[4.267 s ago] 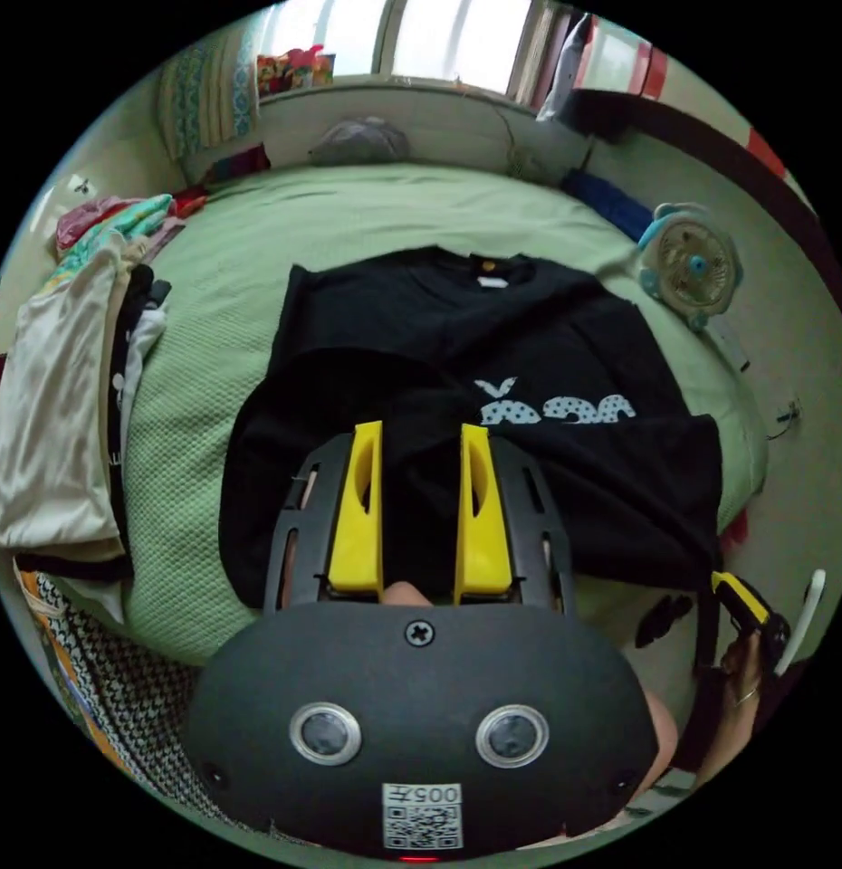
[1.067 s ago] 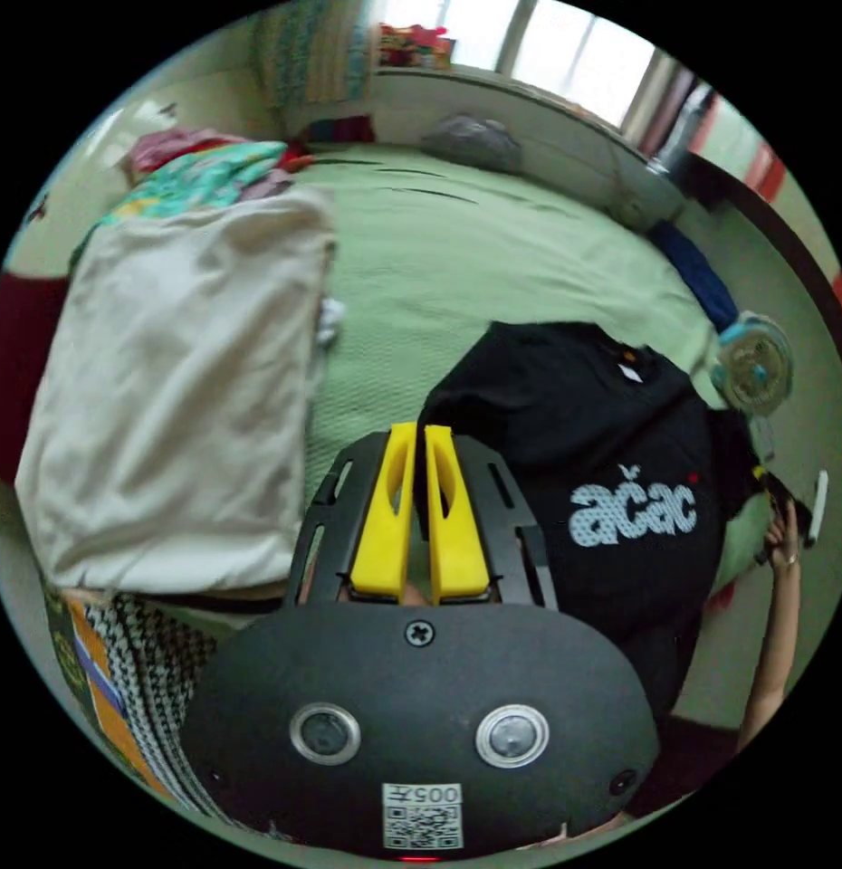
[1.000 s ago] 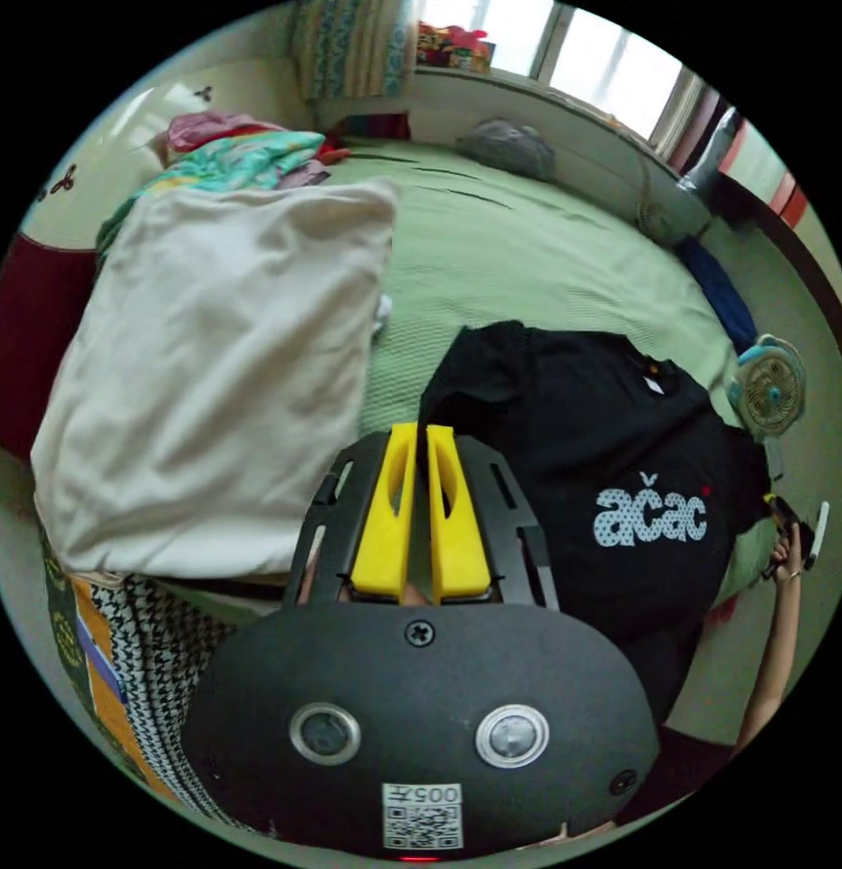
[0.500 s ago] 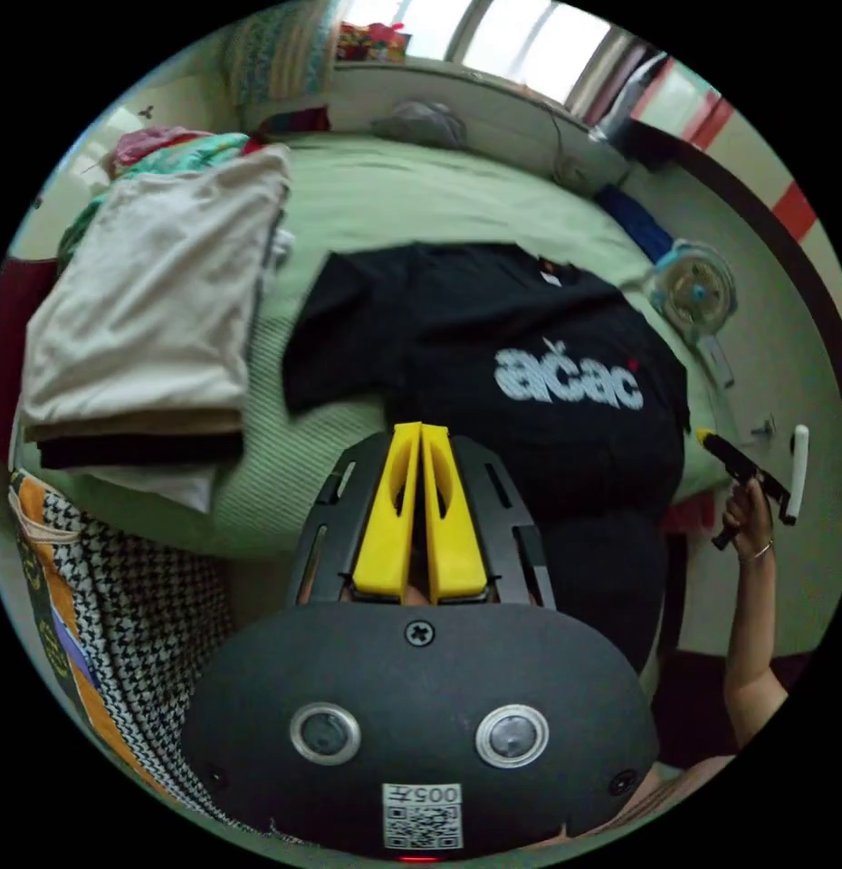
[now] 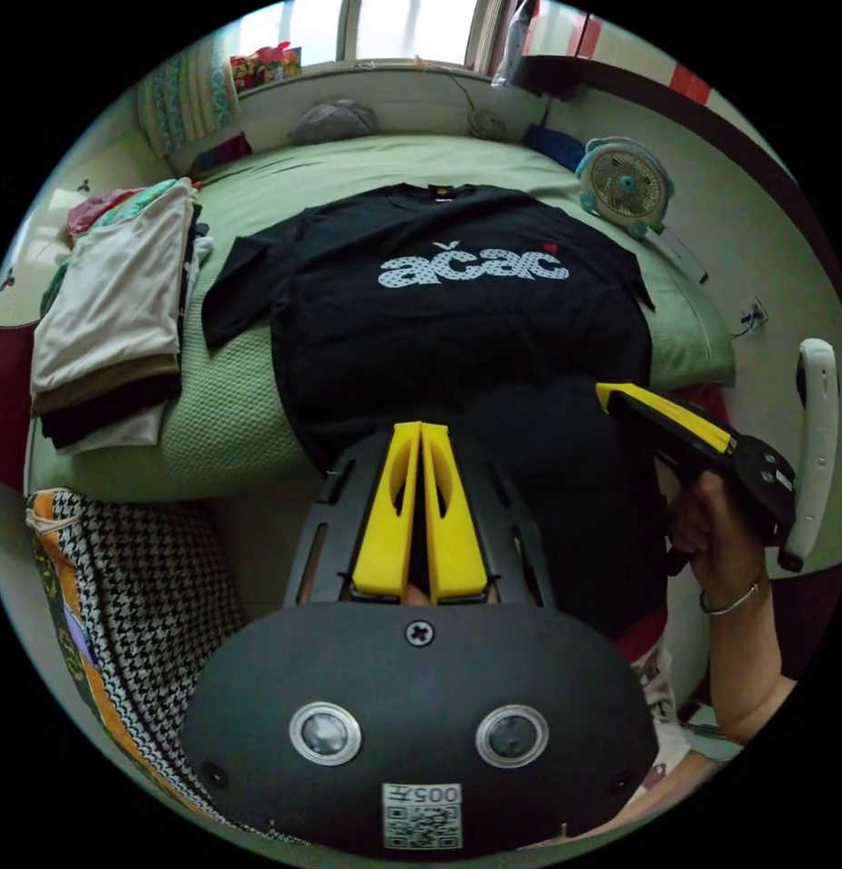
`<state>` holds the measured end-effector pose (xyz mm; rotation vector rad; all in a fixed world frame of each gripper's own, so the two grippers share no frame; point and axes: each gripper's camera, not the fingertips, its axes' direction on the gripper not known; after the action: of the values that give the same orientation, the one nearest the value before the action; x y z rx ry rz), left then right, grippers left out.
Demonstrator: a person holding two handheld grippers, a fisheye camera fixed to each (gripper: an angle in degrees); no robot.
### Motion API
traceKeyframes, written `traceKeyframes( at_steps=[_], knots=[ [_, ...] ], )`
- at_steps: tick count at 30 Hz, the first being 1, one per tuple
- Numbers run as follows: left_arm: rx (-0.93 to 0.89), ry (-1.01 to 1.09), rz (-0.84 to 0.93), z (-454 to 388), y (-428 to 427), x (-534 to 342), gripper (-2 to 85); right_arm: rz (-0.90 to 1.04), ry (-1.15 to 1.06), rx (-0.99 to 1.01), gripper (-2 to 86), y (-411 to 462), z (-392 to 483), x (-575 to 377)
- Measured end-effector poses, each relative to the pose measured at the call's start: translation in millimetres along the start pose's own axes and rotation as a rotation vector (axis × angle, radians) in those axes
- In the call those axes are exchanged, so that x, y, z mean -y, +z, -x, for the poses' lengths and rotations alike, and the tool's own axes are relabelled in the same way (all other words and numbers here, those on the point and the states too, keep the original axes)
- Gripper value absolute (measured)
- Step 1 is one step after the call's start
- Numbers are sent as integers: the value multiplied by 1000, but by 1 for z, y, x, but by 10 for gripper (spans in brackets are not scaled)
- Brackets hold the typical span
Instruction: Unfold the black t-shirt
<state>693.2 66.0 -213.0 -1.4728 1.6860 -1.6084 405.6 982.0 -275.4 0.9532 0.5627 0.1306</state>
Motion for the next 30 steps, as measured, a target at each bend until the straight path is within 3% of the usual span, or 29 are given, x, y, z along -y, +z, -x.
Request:
traceKeyframes(
  at_steps=[10, 30],
  knots=[
    [-95, -19, -9, -6, 8, -32, -6, -16, 7, 39, -9, 23, 23, -41],
    [-50, -11, 4, -31, 21, -80, -6, -15, -28, -53, -10, 68, 79, -99]
  ],
)
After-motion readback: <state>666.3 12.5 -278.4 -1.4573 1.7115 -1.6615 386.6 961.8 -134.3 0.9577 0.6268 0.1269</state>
